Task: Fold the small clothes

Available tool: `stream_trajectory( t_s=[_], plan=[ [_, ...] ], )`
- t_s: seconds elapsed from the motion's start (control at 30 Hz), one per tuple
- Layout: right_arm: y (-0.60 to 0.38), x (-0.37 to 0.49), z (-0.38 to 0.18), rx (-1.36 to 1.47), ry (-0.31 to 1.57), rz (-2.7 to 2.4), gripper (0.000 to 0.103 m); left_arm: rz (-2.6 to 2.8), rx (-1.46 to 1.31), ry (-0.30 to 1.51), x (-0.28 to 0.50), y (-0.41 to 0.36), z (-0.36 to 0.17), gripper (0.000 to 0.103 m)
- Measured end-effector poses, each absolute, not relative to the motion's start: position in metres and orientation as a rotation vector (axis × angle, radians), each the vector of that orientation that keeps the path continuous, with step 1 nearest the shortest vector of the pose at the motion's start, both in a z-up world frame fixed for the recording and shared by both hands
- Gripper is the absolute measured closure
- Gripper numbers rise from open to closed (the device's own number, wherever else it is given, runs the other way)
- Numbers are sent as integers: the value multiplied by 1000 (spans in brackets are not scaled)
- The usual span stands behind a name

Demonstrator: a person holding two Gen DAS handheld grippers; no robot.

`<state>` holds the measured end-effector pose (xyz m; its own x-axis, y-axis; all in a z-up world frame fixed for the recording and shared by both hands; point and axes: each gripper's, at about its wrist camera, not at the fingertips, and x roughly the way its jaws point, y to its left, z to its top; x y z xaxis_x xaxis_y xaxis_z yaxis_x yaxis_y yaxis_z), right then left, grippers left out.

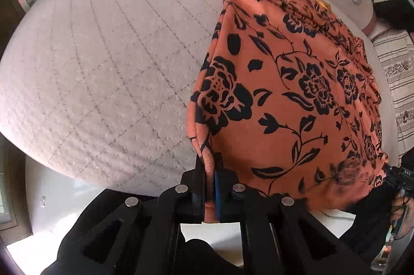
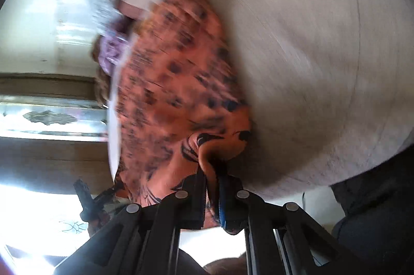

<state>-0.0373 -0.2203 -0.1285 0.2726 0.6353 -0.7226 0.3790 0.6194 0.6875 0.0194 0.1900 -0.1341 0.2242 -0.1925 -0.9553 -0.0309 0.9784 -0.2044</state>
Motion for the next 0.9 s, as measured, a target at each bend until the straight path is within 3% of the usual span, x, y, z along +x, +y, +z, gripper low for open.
stream_trajectory(
  t_s=[0.1,0.3,0.43,0.5,0.53,0.57,0.63,0.9],
  plan=[
    [-221,-24,-120,985,1315,241,95,-170,-229,1242,41,187,-92,97],
    [-254,63,-46,990,1068,315,95,-294,-255,1017,147,161,1,97],
    [-282,139,-19,913,916,237,91,-248,-207,1009,216,131,-11,97],
    [-282,146,-29,922,969,242,89,-261,-193,1016,214,125,-25,97],
    [-278,136,-34,902,1006,266,77,-256,-172,1013,208,121,-34,97],
    [-270,123,-37,869,1035,265,53,-241,-170,1025,202,124,-43,97],
    [-260,78,-51,855,1114,228,20,-225,-200,1046,188,138,-51,97],
    [-208,-55,-110,990,1332,182,21,-216,-222,1015,170,150,-49,97]
  ],
)
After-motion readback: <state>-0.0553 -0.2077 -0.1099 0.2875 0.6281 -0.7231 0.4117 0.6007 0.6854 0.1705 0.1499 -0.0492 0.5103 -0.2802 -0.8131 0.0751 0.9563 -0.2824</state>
